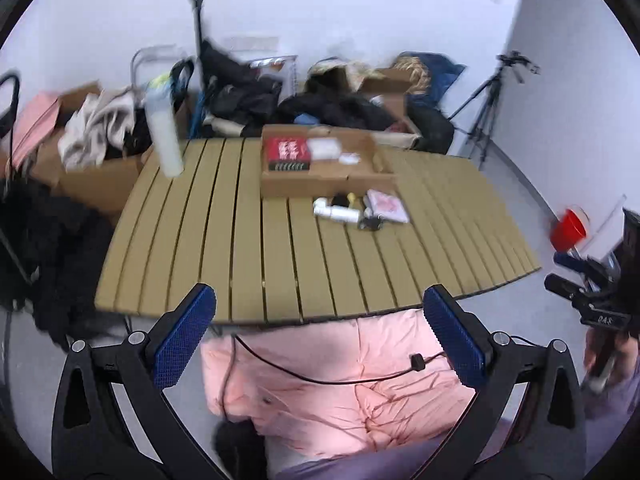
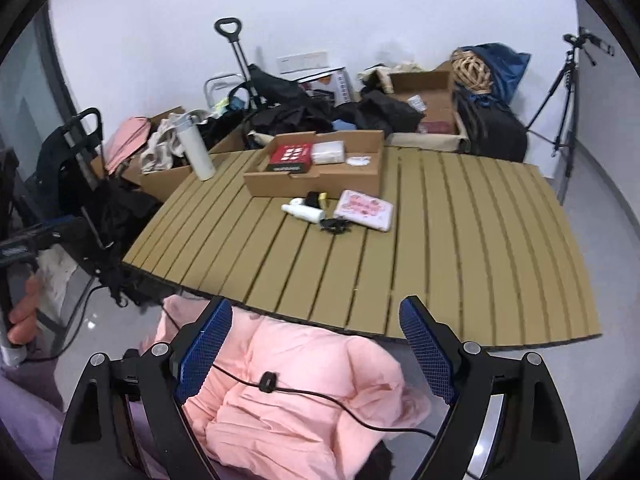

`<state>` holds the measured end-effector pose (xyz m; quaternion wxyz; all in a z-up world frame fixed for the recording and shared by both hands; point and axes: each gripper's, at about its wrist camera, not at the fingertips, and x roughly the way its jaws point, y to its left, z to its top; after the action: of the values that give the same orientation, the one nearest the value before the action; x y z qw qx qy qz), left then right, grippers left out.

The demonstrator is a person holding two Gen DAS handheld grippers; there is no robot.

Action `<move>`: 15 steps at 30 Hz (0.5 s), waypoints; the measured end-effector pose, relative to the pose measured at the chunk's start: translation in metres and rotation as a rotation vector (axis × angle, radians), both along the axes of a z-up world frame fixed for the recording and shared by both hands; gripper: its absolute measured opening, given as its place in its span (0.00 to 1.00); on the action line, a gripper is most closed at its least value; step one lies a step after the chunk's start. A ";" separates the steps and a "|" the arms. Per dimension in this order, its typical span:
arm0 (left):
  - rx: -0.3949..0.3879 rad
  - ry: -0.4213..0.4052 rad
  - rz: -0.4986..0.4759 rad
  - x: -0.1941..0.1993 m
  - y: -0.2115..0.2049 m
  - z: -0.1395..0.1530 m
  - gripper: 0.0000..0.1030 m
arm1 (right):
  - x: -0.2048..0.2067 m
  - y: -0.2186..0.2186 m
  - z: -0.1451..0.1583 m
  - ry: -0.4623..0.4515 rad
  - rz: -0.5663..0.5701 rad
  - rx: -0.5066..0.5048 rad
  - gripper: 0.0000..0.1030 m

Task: Organize objects
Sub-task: 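Withdraw the right gripper from the tray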

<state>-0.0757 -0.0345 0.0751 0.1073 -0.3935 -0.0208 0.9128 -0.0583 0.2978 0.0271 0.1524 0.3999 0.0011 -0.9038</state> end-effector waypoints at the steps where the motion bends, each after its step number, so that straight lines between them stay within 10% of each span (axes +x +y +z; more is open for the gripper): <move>1: -0.031 0.045 0.017 0.004 -0.003 0.013 1.00 | 0.007 0.000 0.015 0.039 0.019 0.032 0.86; 11: -0.210 0.369 0.046 0.020 -0.010 0.150 1.00 | 0.021 0.023 0.142 0.300 -0.006 0.204 0.86; 15: -0.201 0.373 0.053 -0.003 -0.005 0.170 1.00 | 0.012 0.025 0.172 0.349 0.033 0.191 0.86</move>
<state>-0.0788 -0.0399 0.2452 0.0456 -0.2259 0.0804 0.9698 -0.0466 0.3224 0.1992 0.1262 0.2498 0.1199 -0.9525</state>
